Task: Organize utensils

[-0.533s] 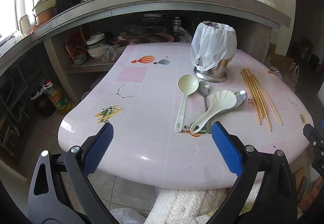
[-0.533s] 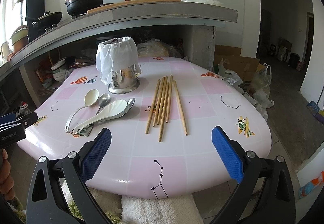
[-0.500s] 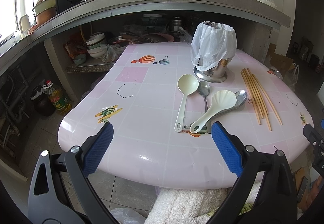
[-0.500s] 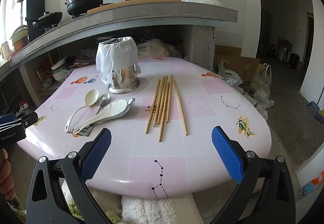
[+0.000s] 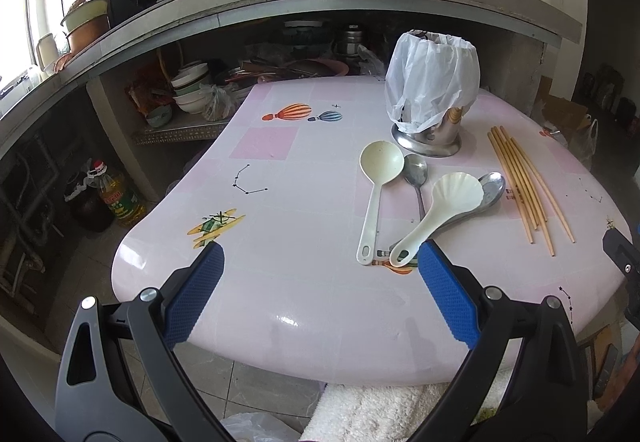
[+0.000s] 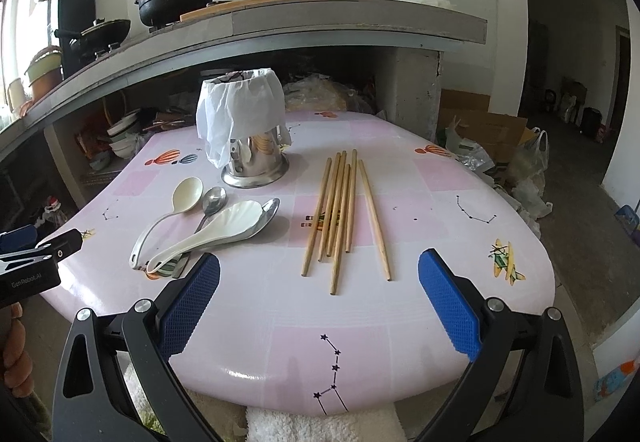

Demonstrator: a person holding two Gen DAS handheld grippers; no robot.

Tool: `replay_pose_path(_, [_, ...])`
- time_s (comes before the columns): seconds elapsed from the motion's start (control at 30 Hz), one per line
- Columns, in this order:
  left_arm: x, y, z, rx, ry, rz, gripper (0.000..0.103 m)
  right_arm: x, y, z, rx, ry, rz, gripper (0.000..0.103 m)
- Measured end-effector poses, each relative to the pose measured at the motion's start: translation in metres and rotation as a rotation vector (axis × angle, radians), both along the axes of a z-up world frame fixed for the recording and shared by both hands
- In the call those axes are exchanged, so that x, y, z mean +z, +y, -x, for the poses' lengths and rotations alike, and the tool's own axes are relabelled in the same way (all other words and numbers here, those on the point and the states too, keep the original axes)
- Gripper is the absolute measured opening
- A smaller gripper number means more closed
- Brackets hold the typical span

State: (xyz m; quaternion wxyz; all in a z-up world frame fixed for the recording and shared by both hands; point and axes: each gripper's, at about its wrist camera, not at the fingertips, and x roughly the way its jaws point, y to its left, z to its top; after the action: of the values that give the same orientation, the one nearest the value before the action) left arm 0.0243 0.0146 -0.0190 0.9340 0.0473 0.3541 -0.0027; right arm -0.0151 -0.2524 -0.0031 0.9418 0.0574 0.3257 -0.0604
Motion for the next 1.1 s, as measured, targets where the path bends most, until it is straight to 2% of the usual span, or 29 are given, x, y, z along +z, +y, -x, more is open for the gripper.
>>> replay_pose_path(0.2, [0.004, -0.001, -0.024, -0.036, 0.001, -0.005, 0.094, 0.004, 0.005, -0.034, -0.021, -0.020, -0.044, 0.097])
replay_pose_path(0.47, [0.000, -0.004, -0.066, -0.135, 0.029, 0.088, 0.094, 0.005, 0.011, -0.077, 0.014, -0.041, -0.066, 0.097])
replay_pose_path(0.63, [-0.008, -0.006, -0.092, -0.208, 0.082, 0.188, 0.094, -0.001, 0.012, -0.098, 0.028, -0.043, -0.083, 0.097])
replay_pose_path(0.87, [-0.017, -0.013, -0.121, -0.254, 0.115, 0.265, 0.094, -0.016, 0.019, -0.121, 0.048, -0.007, -0.029, 0.097])
replay_pose_path(0.97, [-0.021, -0.018, -0.132, -0.264, 0.116, 0.275, 0.094, -0.022, 0.020, -0.126, 0.076, 0.006, -0.023, 0.097])
replay_pose_path(1.1, [-0.022, -0.025, -0.148, -0.288, 0.092, 0.236, 0.094, -0.032, 0.015, -0.127, 0.121, 0.007, -0.050, 0.097])
